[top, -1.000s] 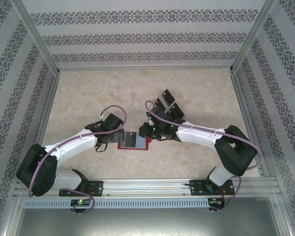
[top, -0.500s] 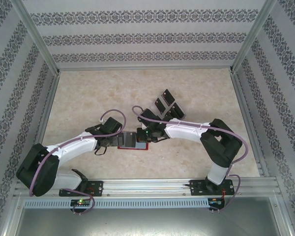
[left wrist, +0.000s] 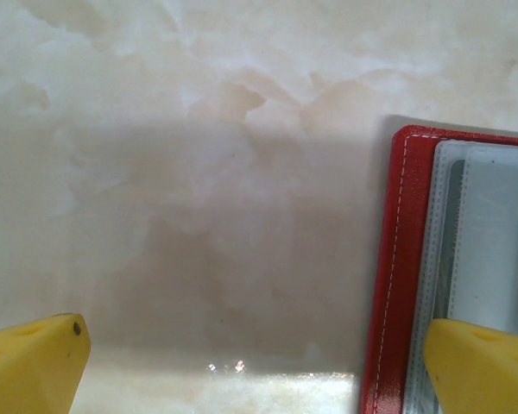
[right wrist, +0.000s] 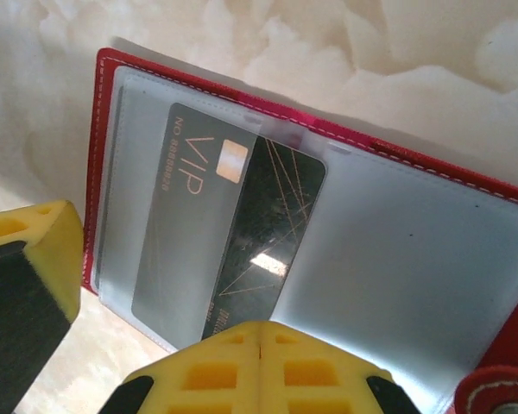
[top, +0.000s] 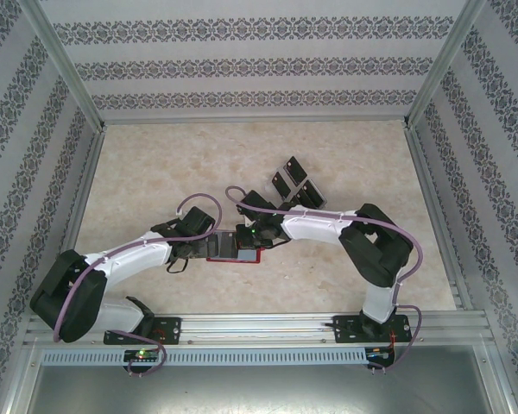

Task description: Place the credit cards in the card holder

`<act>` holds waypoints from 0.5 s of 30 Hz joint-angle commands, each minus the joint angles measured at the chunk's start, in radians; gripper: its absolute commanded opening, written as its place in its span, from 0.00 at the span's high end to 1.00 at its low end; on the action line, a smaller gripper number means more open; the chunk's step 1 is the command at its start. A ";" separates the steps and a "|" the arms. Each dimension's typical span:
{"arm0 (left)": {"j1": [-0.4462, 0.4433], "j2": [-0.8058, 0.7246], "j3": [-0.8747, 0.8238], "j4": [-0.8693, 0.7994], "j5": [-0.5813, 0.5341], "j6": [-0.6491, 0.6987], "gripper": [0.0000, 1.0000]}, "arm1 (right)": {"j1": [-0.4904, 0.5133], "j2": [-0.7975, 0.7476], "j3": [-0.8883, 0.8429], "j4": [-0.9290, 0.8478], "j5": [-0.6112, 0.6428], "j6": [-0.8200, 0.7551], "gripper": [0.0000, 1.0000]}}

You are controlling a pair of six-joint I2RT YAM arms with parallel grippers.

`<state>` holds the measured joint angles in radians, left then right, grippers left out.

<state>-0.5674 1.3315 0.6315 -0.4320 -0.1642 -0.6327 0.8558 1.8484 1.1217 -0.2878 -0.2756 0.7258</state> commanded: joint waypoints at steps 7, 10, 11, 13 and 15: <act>0.009 0.025 -0.024 0.027 0.000 -0.008 0.00 | 0.009 0.039 0.014 -0.011 0.009 -0.023 1.00; 0.009 0.026 -0.028 0.030 0.001 -0.008 0.00 | 0.005 0.040 0.003 -0.013 0.015 -0.024 1.00; 0.009 0.026 -0.030 0.030 0.002 -0.008 0.00 | 0.003 0.041 0.002 -0.013 0.014 -0.025 1.00; 0.009 0.029 -0.032 0.033 0.002 -0.009 0.00 | 0.003 0.045 0.006 -0.013 0.010 -0.025 1.00; 0.010 0.034 -0.034 0.035 0.002 -0.009 0.00 | 0.005 0.050 0.013 -0.013 0.003 -0.026 1.00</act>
<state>-0.5674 1.3502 0.6144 -0.4175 -0.1642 -0.6327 0.8555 1.8774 1.1248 -0.2882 -0.2752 0.7250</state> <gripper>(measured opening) 0.999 0.058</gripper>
